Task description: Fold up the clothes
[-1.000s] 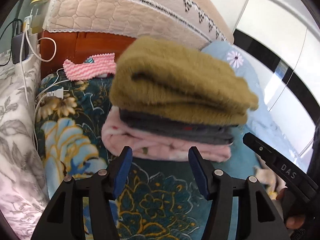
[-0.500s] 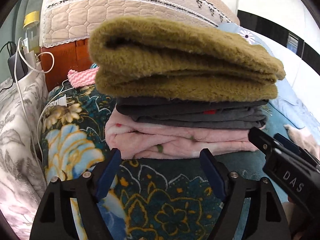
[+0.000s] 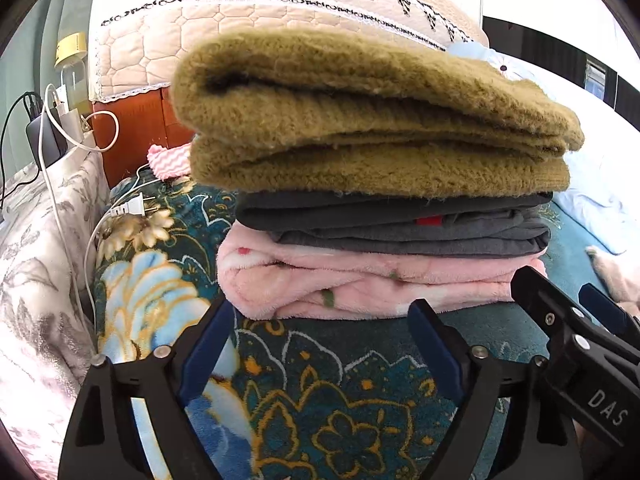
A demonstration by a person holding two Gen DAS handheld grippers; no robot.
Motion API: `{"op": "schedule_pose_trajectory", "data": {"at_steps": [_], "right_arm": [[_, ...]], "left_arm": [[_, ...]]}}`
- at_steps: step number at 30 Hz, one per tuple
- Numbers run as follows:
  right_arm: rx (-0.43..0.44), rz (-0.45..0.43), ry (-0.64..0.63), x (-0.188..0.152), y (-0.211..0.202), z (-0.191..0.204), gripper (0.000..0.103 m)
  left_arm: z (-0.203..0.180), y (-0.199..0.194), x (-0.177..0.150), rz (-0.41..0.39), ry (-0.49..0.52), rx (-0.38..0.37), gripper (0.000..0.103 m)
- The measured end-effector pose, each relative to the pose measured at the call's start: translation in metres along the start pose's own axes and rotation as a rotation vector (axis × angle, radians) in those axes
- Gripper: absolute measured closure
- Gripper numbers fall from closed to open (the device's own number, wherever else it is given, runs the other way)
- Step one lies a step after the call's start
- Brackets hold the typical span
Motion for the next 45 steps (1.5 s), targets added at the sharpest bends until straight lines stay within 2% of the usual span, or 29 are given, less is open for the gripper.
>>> {"op": "schedule_pose_trajectory", "data": {"at_steps": [18, 45], "right_arm": [[-0.003, -0.007, 0.032, -0.002, -0.004, 0.005, 0.0], [-0.006, -0.033, 0.04, -0.005, -0.009, 0.007, 0.0]], "left_arm": [[0.004, 0.012, 0.006, -0.011, -0.023, -0.017, 0.01], [0.012, 0.013, 0.006, -0.018, -0.015, 0.016, 0.01]]}}
Point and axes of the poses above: each gripper's, at about its wrist camera, not at the fingertips, and y roughly the way its jaws point, z to its left, x to its top, the point moved 4 cm from there along y, roughly the way its jaws point, and after that the axes turned 13 degrees about y, right-handed, at the moved point
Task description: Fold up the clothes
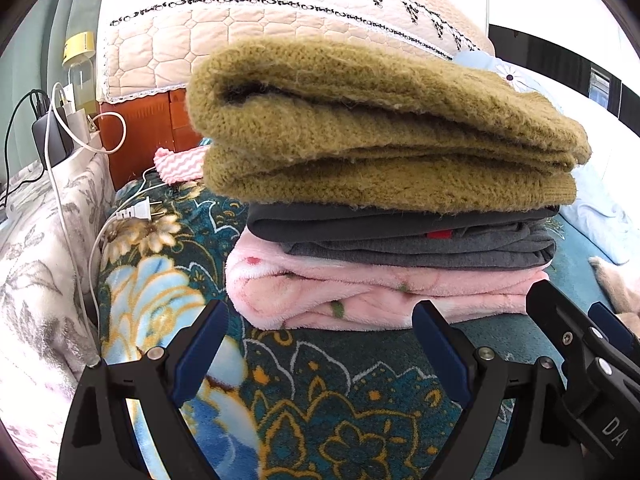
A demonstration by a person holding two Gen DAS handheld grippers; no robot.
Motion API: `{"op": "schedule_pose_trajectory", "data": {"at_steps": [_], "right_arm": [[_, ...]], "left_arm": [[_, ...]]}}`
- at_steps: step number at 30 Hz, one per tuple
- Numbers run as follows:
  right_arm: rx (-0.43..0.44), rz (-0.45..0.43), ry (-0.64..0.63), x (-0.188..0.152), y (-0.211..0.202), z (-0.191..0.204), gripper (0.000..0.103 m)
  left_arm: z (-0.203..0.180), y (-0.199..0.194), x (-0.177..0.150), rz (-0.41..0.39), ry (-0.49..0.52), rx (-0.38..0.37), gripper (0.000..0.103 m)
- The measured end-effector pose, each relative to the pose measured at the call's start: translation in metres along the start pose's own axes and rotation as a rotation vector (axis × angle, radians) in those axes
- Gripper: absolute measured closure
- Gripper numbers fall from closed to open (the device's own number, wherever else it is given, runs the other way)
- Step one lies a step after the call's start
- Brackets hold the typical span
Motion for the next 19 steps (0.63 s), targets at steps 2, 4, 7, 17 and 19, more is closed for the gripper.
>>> {"op": "schedule_pose_trajectory", "data": {"at_steps": [2, 4, 7, 17, 19], "right_arm": [[0.001, -0.002, 0.001, 0.0001, 0.0, 0.0, 0.0], [0.001, -0.003, 0.001, 0.0002, 0.0002, -0.0001, 0.0], [0.0, -0.006, 0.002, 0.0004, 0.0005, -0.0002, 0.0], [0.005, -0.02, 0.0, 0.0, -0.0015, 0.002, 0.0], [0.005, -0.021, 0.0, 0.0002, -0.0015, 0.002, 0.0]], "left_arm": [[0.0, 0.0003, 0.0001, -0.001, 0.0, 0.0, 0.01], [0.0003, -0.0005, -0.0002, -0.002, 0.0, 0.001, 0.01], [0.0005, -0.001, 0.0, -0.005, 0.002, 0.007, 0.01], [0.0024, -0.0043, 0.0012, -0.026, 0.0, 0.035, 0.01], [0.0021, -0.0042, 0.0015, -0.026, 0.002, 0.028, 0.01]]}}
Point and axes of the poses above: each gripper's, at about its wrist camera, not at the fingertips, and y roughly the way its jaws point, z to its left, x to its top, the point moved 4 cm from there along y, roughly the way its jaws point, and after that the axes turned 13 degrees about y, right-handed, at the moved point
